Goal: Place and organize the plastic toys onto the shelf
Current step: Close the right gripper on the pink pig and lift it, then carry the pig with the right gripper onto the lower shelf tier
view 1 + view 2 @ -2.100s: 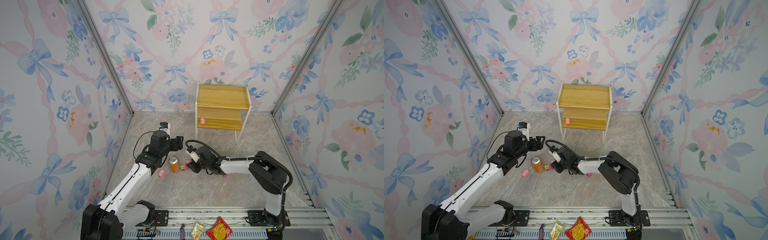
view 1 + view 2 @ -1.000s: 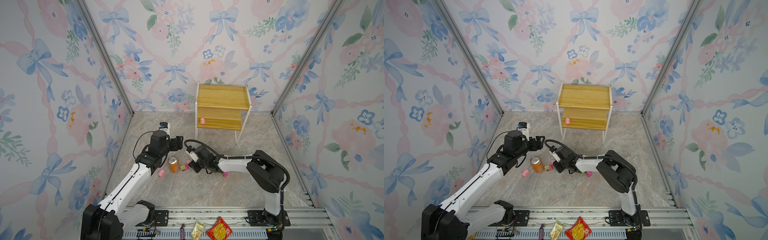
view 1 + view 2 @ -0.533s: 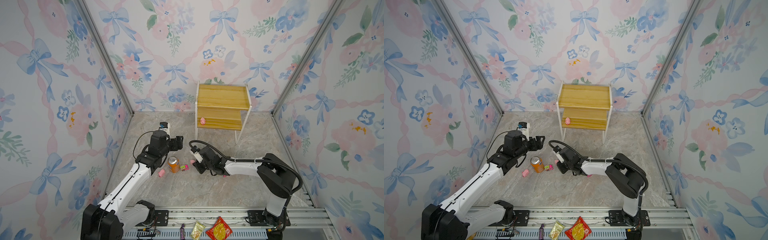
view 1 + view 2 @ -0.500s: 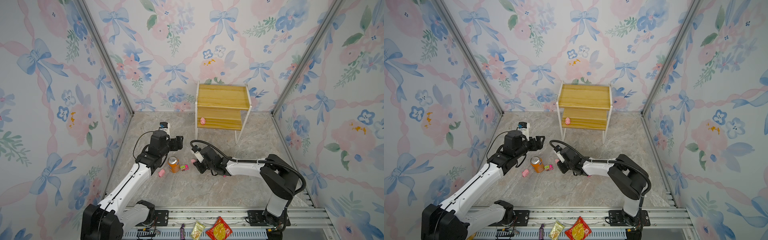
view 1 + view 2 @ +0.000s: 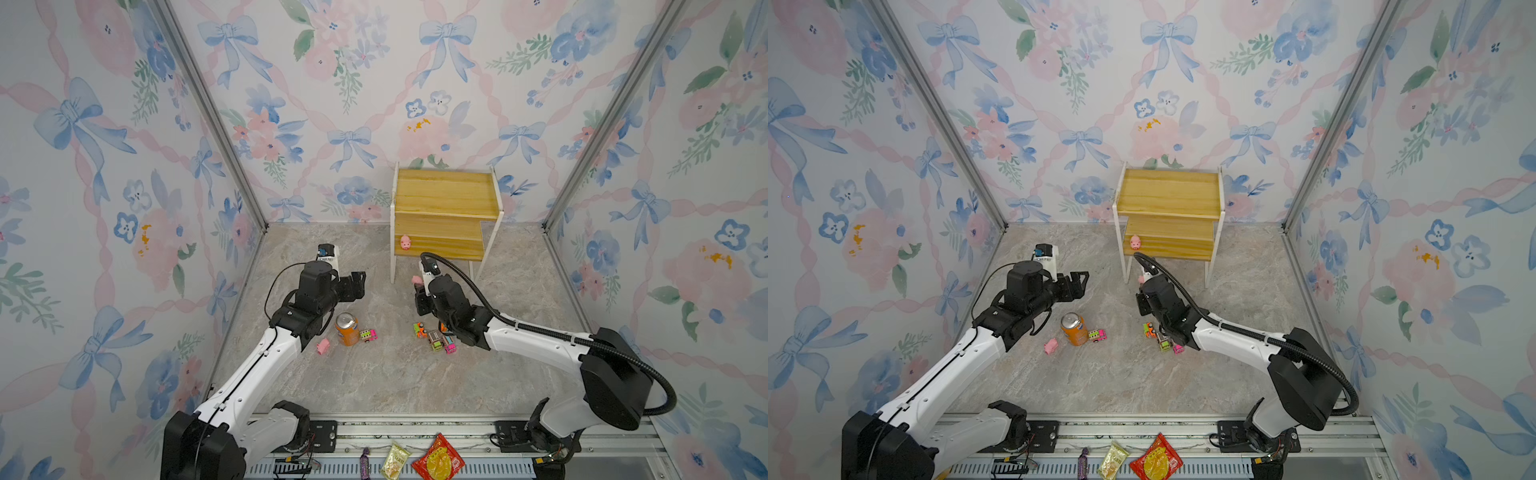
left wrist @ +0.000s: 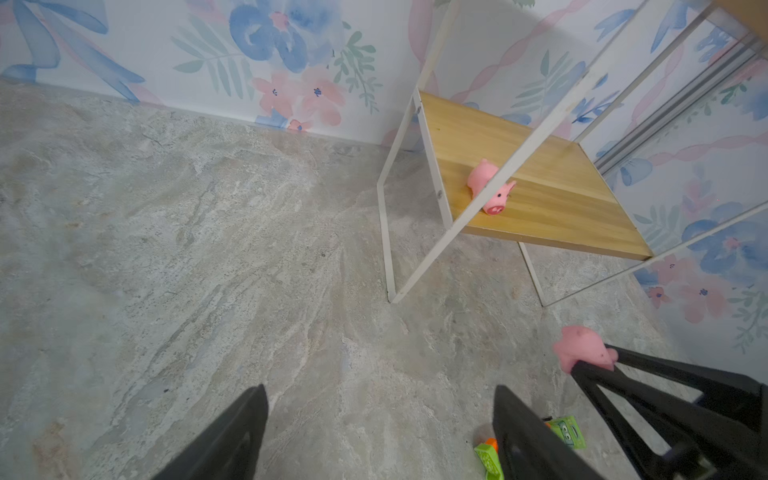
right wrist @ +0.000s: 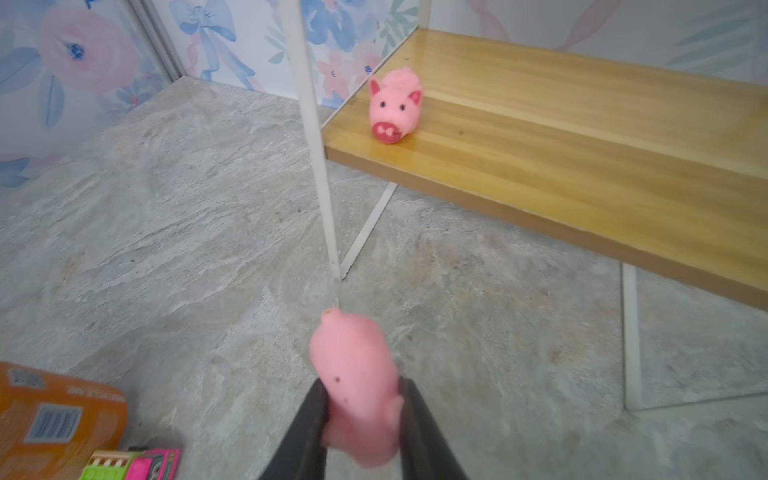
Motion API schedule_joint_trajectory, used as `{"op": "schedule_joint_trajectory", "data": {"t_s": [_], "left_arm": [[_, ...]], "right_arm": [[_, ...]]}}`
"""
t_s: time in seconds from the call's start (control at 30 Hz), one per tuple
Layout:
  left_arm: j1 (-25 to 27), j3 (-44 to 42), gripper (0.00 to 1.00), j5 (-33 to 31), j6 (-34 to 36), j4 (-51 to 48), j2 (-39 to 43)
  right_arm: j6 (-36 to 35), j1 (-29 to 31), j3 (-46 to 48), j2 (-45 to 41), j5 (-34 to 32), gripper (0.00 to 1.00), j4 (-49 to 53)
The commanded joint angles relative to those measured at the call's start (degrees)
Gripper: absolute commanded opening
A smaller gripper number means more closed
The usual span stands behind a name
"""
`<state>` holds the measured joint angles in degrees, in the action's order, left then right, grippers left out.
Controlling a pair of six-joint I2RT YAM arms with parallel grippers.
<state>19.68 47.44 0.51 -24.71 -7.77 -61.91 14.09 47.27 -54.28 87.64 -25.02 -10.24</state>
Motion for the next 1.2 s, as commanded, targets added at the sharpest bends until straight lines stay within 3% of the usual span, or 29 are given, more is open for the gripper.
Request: {"op": "schedule_joint_trajectory", "data": {"t_s": [0.0,0.5,1.17], "left_arm": [[-0.5,-0.4,0.86,0.5,0.5,0.5,1.2],[-1.0,-0.4,0.86,1.1,0.5,0.5,1.9],[-1.2,-0.3,0.86,1.6,0.3,0.5,1.3]], "right_arm": [[2.5,-1.1,-4.0,1.9,-7.4,0.3,-5.2],[6.3,-4.8,-14.7,14.4,-15.1,0.31,-14.2],[6.5,-7.7,-21.9,22.4,-16.0,0.32,-14.3]]}}
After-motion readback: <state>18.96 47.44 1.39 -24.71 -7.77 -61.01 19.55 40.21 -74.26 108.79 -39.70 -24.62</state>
